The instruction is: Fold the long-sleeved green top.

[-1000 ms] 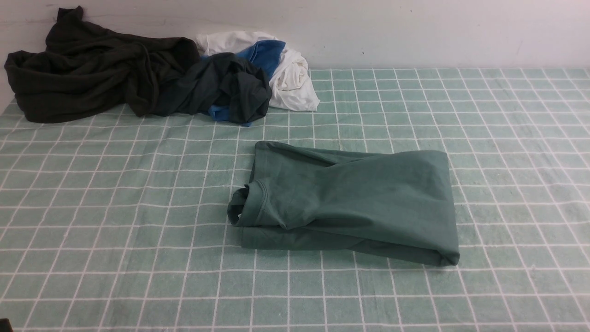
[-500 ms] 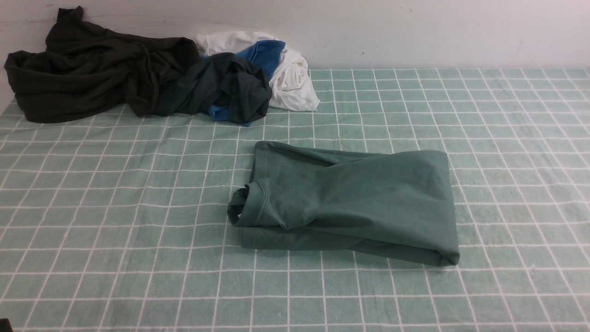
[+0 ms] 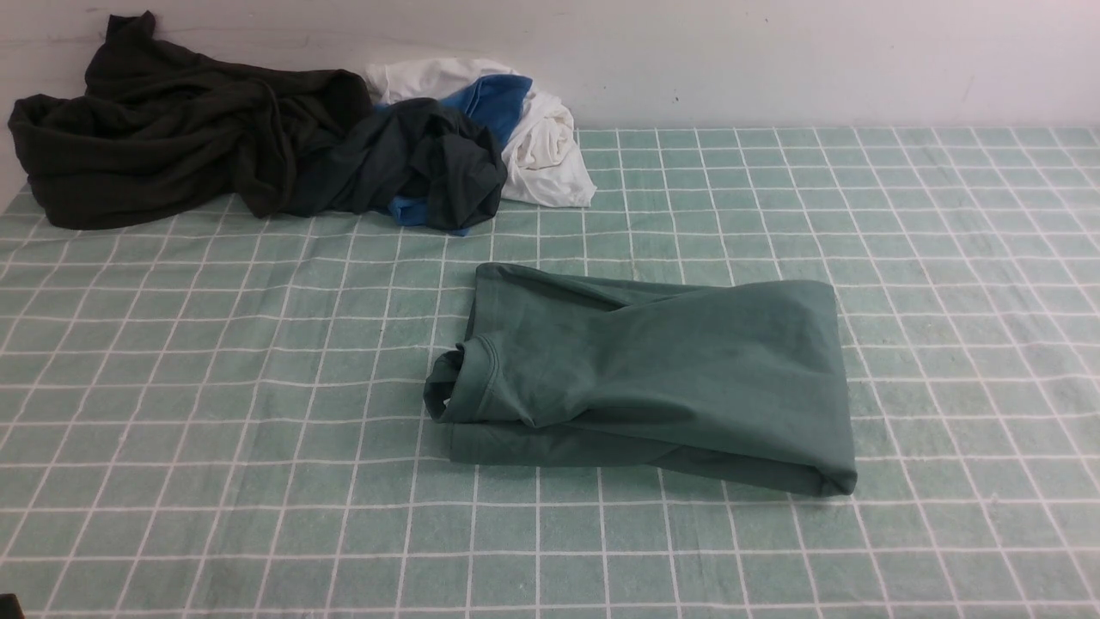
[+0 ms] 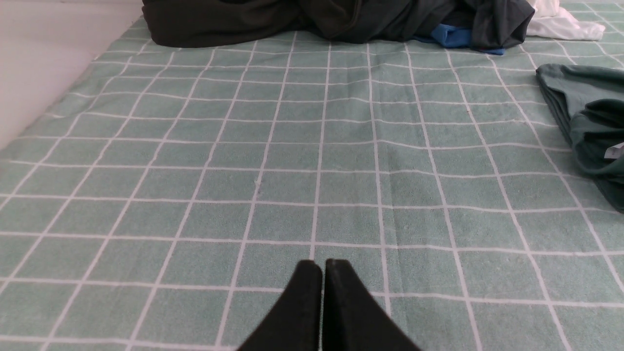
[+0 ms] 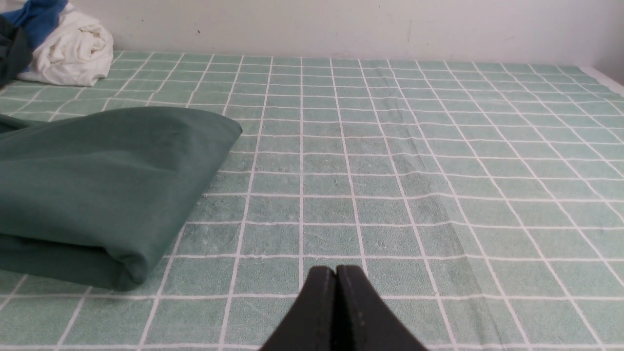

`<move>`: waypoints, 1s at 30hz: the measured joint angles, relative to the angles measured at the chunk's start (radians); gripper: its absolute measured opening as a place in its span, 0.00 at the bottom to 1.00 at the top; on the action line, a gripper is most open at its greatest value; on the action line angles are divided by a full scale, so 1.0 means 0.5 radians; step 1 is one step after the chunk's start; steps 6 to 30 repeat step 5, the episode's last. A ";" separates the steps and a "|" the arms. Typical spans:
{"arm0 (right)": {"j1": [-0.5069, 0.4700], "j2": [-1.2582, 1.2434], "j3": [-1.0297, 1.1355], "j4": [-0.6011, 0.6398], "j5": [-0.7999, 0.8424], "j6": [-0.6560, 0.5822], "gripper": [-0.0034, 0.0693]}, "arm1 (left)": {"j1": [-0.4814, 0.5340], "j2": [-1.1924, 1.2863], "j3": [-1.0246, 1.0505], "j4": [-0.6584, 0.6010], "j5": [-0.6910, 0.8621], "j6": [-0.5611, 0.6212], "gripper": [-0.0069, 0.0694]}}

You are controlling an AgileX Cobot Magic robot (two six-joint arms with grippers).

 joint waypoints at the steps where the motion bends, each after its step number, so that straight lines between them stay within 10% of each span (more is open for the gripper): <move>1: 0.000 0.000 0.000 0.000 0.000 0.000 0.03 | 0.000 0.000 0.000 0.000 0.000 0.000 0.09; 30: 0.000 0.000 0.000 0.000 0.000 -0.014 0.03 | 0.000 0.000 0.000 0.000 0.000 0.000 0.09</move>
